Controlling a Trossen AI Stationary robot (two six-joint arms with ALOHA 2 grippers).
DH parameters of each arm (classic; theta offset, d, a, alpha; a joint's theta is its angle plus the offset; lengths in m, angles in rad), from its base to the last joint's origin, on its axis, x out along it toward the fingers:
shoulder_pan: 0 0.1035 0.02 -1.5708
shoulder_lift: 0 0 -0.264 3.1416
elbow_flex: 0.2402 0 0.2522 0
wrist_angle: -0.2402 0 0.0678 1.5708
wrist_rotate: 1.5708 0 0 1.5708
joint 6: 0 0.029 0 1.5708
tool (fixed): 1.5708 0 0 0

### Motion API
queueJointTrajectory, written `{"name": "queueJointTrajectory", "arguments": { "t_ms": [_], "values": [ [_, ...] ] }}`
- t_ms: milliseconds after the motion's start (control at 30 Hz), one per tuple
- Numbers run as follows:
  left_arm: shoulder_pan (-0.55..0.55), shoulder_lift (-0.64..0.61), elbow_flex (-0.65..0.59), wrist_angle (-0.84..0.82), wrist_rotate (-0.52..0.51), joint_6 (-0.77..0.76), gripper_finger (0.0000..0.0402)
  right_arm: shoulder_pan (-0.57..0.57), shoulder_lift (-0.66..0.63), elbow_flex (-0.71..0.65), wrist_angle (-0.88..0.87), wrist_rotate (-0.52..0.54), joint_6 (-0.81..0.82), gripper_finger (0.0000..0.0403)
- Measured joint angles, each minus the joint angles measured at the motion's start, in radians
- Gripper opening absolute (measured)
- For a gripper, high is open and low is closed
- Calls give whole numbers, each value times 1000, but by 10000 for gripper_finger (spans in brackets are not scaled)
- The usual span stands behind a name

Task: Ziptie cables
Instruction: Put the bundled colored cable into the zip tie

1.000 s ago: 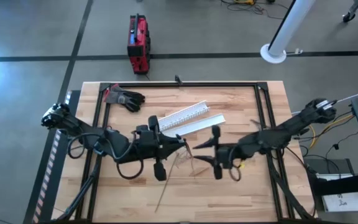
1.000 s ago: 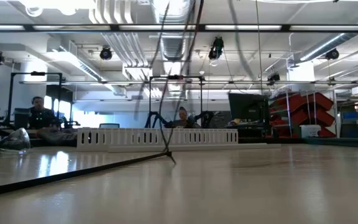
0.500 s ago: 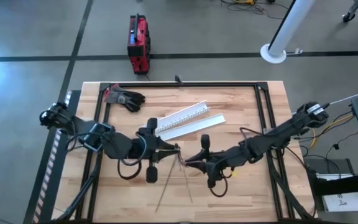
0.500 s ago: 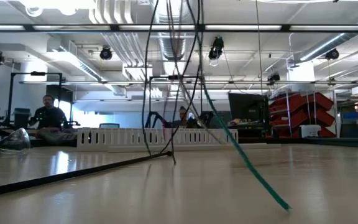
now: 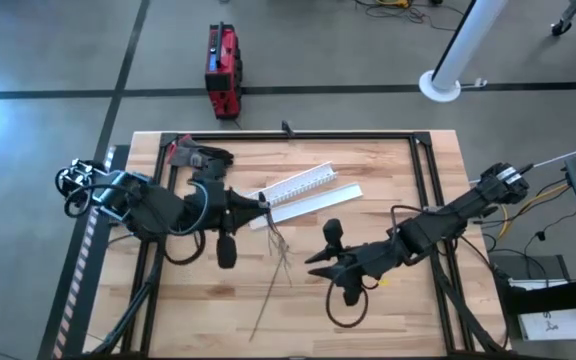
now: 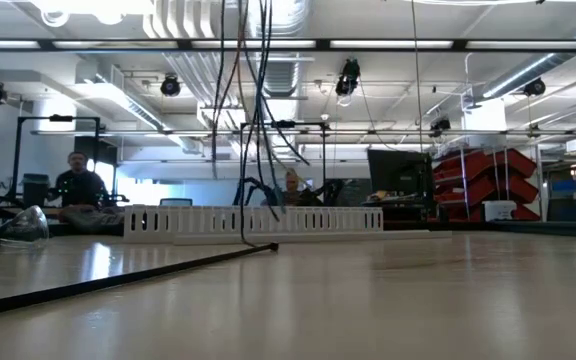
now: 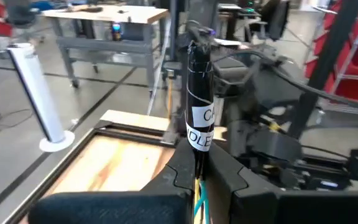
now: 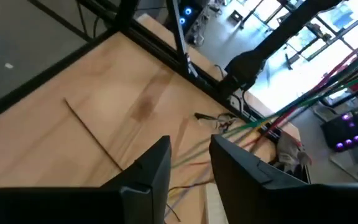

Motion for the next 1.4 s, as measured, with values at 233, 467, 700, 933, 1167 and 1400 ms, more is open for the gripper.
{"name": "queueJointTrajectory", "arguments": {
  "t_ms": [233, 467, 700, 933, 1167, 1400],
  "values": [
    [-1, 4, -21, 134, 184, 61, 0, -2, 45, -15, 181, -116, -132, 62],
    [-11, 3, 16, 145, 271, 85, 0, -67, 110, -14, 483, -99, -315, 30],
    [-12, 3, -3, 81, 272, 82, 0, -176, 116, -14, 485, -56, -178, 8],
    [-12, -13, 40, -46, 167, 133, 0, -172, 54, -10, 478, -280, 16, 1],
    [-12, 0, 70, -18, 133, 208, 0, -175, 51, 79, 473, -298, 21, 0],
    [-10, 26, 66, 38, 129, 249, 0, -204, 65, 159, 481, -302, -2, 0]
  ]
}}
